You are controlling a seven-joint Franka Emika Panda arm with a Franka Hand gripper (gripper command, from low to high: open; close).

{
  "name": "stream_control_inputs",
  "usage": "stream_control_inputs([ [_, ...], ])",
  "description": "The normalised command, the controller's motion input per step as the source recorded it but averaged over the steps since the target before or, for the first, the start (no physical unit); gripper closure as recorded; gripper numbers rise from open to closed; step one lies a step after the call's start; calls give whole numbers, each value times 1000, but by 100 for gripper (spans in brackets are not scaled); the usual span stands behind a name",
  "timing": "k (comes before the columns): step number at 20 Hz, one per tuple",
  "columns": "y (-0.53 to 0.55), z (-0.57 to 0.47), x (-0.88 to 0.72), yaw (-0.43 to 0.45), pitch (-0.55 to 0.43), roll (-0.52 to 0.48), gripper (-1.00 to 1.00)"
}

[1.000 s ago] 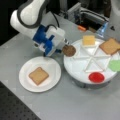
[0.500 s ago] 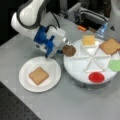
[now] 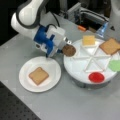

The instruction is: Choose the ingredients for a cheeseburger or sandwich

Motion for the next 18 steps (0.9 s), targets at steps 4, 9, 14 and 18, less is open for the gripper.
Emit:
stream_control_inputs([
  [4,-219,-75,380,174,71,359,-100],
  [9,-181,-71,408,162,79,369,-100],
  [14,-163,-98,431,134,92,374,100],
  [18,-165,-126,424,132,97,353,100],
])
